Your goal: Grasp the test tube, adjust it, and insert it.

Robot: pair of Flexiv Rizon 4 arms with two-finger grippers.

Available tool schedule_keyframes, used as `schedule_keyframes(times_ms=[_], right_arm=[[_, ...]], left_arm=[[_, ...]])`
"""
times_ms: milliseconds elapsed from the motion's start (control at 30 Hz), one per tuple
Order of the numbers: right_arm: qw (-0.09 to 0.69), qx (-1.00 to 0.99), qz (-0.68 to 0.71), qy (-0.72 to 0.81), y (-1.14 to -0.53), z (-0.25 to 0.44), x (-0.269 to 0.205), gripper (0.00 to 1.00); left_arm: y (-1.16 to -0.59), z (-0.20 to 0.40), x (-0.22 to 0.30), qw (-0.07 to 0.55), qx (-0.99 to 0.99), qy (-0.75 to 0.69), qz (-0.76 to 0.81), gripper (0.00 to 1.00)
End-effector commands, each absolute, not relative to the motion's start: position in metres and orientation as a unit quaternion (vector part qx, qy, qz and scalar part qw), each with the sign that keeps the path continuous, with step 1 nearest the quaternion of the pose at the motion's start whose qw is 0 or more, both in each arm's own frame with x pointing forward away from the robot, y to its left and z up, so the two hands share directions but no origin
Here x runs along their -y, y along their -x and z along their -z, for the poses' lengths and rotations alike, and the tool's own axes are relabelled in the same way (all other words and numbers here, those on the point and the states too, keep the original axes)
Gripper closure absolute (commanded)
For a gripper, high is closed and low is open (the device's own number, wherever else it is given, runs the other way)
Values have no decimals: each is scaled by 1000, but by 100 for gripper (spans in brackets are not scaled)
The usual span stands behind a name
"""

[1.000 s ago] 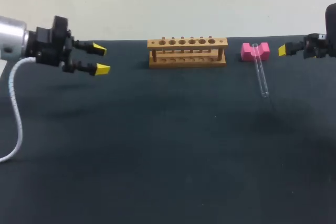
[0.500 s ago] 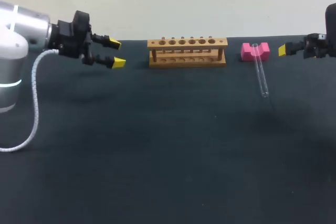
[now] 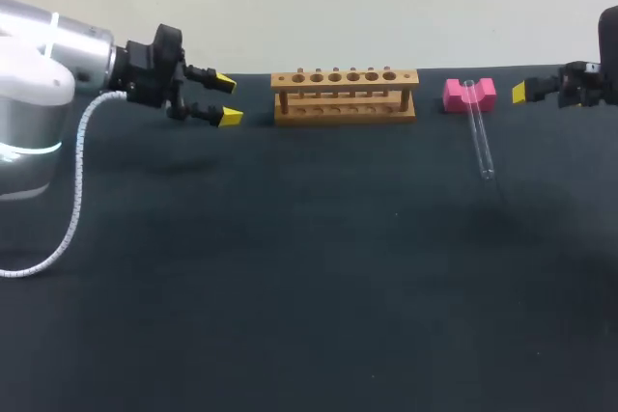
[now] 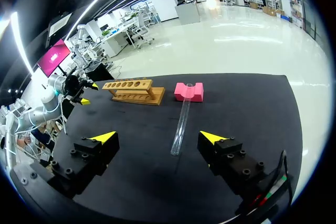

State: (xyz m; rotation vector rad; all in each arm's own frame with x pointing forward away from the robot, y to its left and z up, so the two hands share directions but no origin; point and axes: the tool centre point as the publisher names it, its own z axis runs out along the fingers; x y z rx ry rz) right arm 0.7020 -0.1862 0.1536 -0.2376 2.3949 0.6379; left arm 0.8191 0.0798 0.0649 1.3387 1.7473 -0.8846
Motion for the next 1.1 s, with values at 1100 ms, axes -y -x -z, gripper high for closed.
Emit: schedule_keyframes(times_ms=[1100], right_arm=[[342, -908, -230, 79, -707, -152, 180, 0]], left_arm=[[-824, -71, -79, 393, -673, -521, 347, 0]])
